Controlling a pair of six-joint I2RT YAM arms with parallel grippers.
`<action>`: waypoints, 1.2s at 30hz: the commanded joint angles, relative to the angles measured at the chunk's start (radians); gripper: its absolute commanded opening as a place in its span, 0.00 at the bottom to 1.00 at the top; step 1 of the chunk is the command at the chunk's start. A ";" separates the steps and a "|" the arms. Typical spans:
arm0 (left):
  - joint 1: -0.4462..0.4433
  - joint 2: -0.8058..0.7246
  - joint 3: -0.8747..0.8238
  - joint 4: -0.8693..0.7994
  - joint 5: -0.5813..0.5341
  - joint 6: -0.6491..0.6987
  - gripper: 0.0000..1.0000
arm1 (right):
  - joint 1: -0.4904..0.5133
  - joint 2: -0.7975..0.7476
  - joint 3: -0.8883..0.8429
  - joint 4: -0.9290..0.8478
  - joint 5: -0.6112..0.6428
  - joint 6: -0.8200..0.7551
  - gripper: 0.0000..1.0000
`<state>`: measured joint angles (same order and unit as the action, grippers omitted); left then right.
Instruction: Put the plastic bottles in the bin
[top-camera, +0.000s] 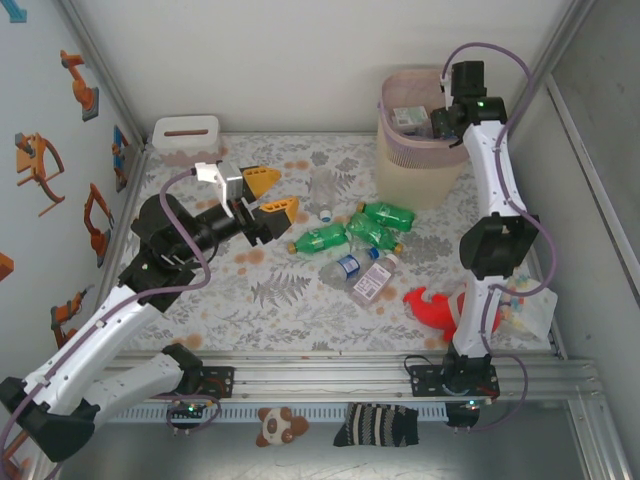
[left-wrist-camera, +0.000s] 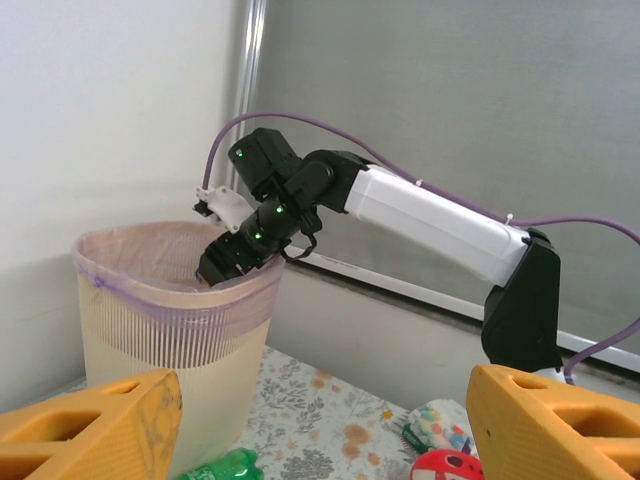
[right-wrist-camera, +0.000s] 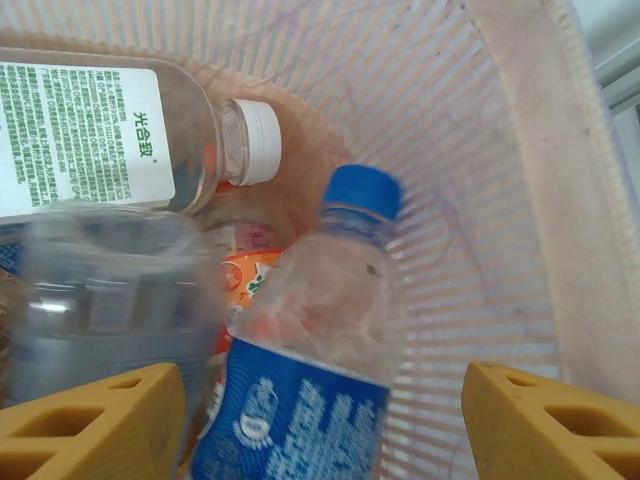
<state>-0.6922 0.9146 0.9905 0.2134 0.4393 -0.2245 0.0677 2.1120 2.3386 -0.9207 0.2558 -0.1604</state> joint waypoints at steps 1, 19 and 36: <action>0.001 0.013 0.013 0.020 0.003 -0.011 0.74 | -0.006 -0.077 0.012 -0.017 0.012 0.009 0.72; 0.025 0.162 0.147 -0.348 -0.140 0.091 0.73 | -0.006 -0.247 -0.100 -0.022 -0.187 0.104 0.70; 0.152 0.570 0.346 -0.619 -0.281 -0.137 0.70 | -0.007 -0.508 -0.351 0.043 -0.227 0.140 0.70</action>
<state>-0.5537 1.4368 1.2976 -0.3752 0.1982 -0.2520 0.0677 1.6497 2.0197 -0.9058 0.0185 -0.0334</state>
